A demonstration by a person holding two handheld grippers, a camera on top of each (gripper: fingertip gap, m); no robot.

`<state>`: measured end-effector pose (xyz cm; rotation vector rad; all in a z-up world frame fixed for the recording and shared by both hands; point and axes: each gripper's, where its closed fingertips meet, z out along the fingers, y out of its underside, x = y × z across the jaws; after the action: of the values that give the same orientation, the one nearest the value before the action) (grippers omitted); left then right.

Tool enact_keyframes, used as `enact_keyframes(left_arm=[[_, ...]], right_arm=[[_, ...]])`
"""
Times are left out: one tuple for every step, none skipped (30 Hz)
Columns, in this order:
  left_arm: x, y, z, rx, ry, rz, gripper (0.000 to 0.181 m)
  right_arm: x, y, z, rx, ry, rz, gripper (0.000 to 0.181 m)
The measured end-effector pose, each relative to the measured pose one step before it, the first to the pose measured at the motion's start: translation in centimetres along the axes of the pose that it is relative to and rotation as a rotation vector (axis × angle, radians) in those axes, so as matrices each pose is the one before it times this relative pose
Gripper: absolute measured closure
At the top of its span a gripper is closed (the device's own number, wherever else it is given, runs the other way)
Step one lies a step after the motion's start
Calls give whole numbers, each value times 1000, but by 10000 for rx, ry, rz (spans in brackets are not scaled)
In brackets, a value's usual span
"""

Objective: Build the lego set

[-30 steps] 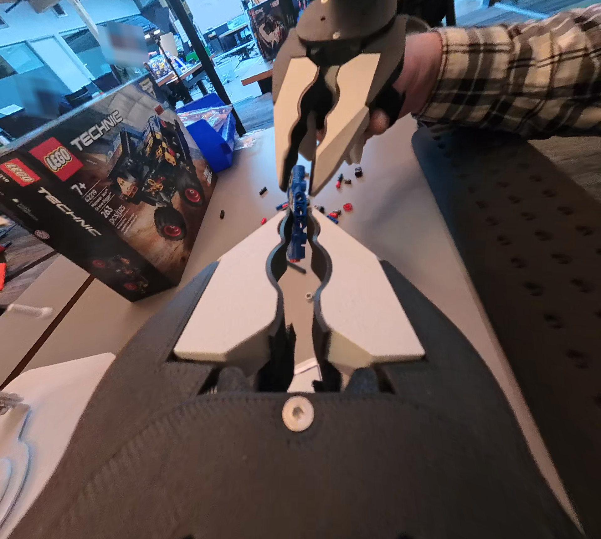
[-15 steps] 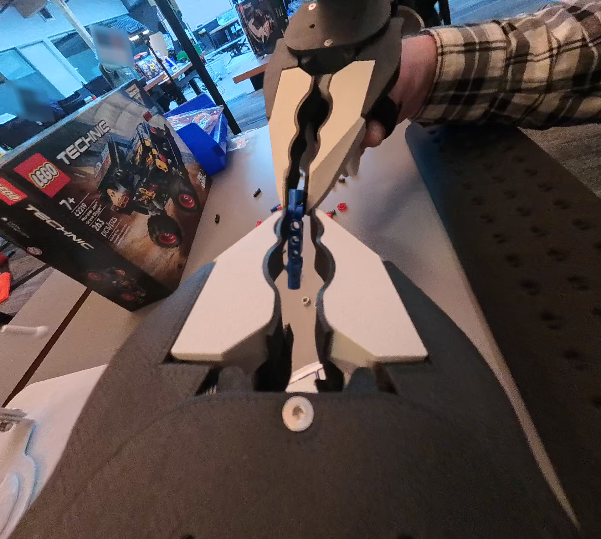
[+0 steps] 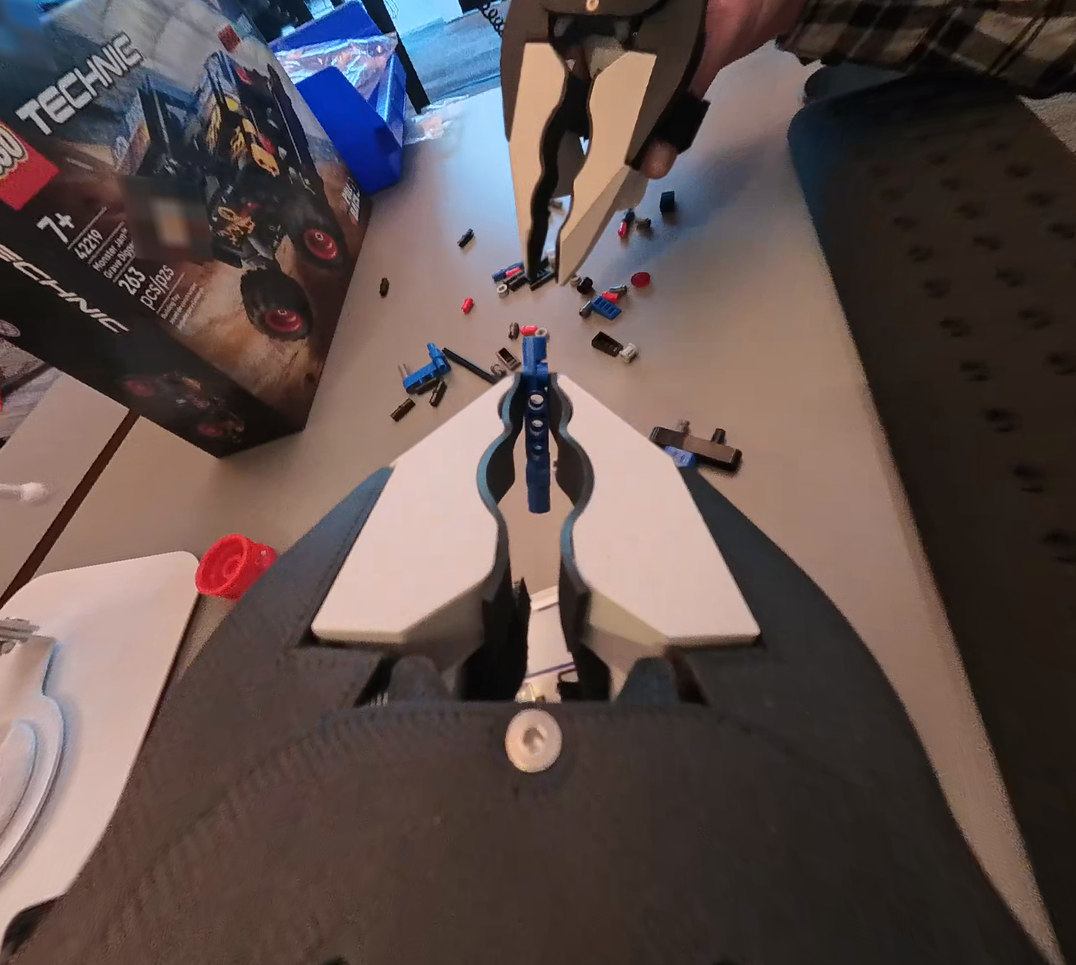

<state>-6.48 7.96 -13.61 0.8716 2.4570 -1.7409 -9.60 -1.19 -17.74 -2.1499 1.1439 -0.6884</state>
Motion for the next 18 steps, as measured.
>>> enact_keyframes(left_arm=[[53,178,87,-60,13,-12,176],[36,125,81,-47,13,-7,176],[35,94,72,-33,21,-4,176],[41,62,55,-13,31,-12,176],[16,58,72,-13,14,-24,176],[-35,101,65,-48,-8,-8,176],[-46,104,63,-47,-1,10,176],[-14,47,52,-10,17,-3,176],[-13,10,39,7,9,-16,176],[10,32,30,-7,10,-11,176],[39,46,43,-14,17,5,176],[45,44,46,-22,9,16,176],[39,71,50,-33,0,27,176],[41,43,40,-23,2,27,176],[53,21,41,-11,11,13,176],[49,21,31,-10,18,3,176],[47,11,29,-1,14,4,176],[30,13,26,-7,13,2,176]], right_arm=[[-25,552,187,-255,-87,-5,169],[66,654,96,-312,-31,-66,169],[59,530,1,-218,-19,-66,170],[-112,385,-62,-114,-132,10,171],[-35,264,-52,-43,-73,50,171],[-4,186,-6,-10,-40,41,172],[-113,201,84,-57,-80,23,172],[-107,191,113,-78,-39,-36,172],[-67,126,125,-48,-9,-53,172],[-188,47,113,-16,-92,-17,172],[-197,20,107,-4,-107,2,172],[-135,21,129,-17,-71,15,172],[-98,10,157,-17,-70,38,171],[-134,-12,146,-14,-90,43,171],[-174,-81,114,28,-108,10,171],[-227,-154,76,72,-128,21,170],[-199,-106,79,41,-114,37,170],[-74,-44,62,1,-43,18,169]])
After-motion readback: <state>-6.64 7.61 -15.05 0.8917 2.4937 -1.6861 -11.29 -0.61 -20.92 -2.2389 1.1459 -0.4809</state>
